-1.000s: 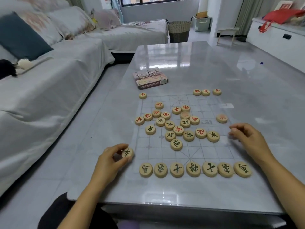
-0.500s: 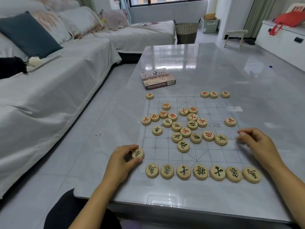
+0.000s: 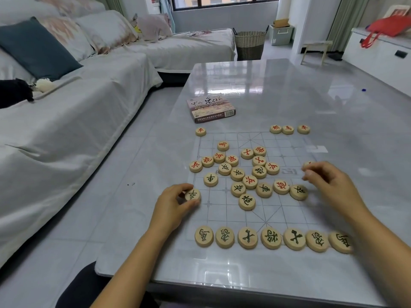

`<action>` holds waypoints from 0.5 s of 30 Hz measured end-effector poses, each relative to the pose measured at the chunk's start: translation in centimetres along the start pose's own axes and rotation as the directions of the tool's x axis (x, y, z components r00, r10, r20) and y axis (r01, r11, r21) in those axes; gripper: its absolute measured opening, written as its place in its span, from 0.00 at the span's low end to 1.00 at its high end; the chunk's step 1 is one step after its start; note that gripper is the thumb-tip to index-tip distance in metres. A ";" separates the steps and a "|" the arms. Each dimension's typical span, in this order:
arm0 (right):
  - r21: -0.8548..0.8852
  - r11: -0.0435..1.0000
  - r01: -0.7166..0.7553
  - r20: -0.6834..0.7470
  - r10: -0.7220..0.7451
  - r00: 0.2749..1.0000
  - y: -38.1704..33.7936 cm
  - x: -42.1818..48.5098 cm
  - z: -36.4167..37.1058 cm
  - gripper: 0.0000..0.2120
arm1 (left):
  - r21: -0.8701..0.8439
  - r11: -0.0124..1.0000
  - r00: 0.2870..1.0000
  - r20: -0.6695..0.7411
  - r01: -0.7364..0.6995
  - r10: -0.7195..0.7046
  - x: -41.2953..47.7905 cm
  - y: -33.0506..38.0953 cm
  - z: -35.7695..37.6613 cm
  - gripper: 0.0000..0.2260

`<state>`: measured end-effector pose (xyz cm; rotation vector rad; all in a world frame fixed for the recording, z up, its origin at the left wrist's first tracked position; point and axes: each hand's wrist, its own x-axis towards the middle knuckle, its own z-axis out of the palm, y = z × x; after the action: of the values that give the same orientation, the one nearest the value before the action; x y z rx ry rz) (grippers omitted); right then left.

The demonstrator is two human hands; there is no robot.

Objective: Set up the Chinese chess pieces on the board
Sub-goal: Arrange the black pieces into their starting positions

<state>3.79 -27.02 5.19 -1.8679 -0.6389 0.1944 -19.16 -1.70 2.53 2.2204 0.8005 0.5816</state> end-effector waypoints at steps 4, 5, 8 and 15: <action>-0.126 0.985 0.116 0.219 -0.086 0.972 -3.6 1.2 4.7 0.04 | 0.001 1.000 0.997 -0.073 0.019 -0.019 2.3 -0.1 0.1 0.17; -0.131 0.983 0.125 0.248 -0.089 0.965 -4.1 1.3 5.7 0.04 | 0.009 1.000 0.998 -0.065 0.013 -0.012 2.7 -0.1 0.2 0.17; -0.198 0.963 0.185 0.338 -0.110 0.935 -4.6 1.7 8.6 0.05 | 0.051 0.998 1.000 0.006 -0.024 0.024 2.8 -0.4 1.0 0.17; -0.417 0.833 0.364 0.465 -0.149 0.873 -5.7 3.0 12.9 0.11 | 0.067 0.995 0.997 0.014 -0.072 0.071 3.0 -1.2 1.2 0.19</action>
<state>-1.07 -13.44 5.82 -2.2178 -1.3420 0.2690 -16.76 0.43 1.34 2.3199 0.7467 0.5835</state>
